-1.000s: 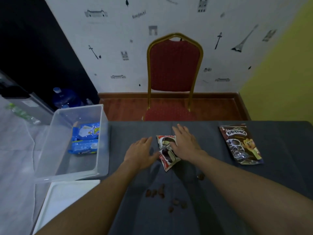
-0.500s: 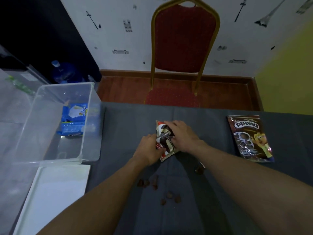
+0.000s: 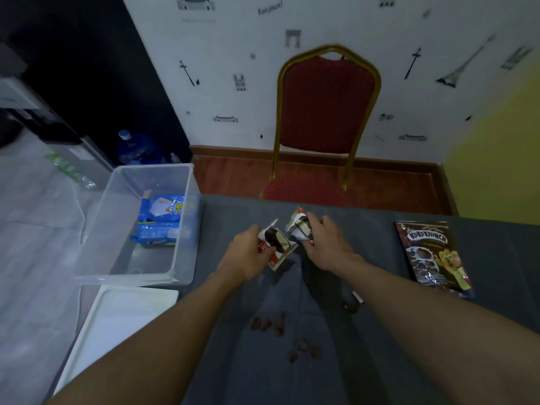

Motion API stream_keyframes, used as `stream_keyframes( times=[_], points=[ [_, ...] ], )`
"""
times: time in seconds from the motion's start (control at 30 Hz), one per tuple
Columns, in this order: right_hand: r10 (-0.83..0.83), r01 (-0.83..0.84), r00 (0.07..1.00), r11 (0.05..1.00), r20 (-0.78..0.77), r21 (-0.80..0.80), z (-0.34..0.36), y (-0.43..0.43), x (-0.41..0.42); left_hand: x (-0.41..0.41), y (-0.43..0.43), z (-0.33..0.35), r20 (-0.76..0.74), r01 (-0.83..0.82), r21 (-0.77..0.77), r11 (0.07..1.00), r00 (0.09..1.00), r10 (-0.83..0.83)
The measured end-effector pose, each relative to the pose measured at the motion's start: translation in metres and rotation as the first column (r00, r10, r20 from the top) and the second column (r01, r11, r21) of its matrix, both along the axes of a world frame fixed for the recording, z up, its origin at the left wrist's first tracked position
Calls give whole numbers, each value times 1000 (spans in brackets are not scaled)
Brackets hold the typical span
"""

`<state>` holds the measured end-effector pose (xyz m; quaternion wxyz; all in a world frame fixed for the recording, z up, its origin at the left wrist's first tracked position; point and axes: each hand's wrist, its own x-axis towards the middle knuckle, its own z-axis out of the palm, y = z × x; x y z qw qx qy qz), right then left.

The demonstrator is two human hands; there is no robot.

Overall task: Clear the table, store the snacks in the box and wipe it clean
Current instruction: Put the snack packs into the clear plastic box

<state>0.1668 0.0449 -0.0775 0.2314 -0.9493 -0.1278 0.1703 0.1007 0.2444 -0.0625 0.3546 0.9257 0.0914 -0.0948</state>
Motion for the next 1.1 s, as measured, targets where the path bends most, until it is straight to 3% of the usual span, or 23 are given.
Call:
stream_keyframes(
  times=[0.33,0.5,0.9,1.1],
  points=[
    [65,-73,984,996,163,44,61,66,-5,-19,80,73,327,-134,-39,990,935,140],
    [124,-140,969,988,213,62,81,121,-10,-31,146,91,453,-302,4,953,851,267],
    [375,-400,882,916,284,31,84,243,-30,-56,271,58,349,-601,-111,792,723,597],
    [556,-536,786,830,270,-151,71,285,-41,-53,284,42,307,-617,-223,755,690,655]
  ],
)
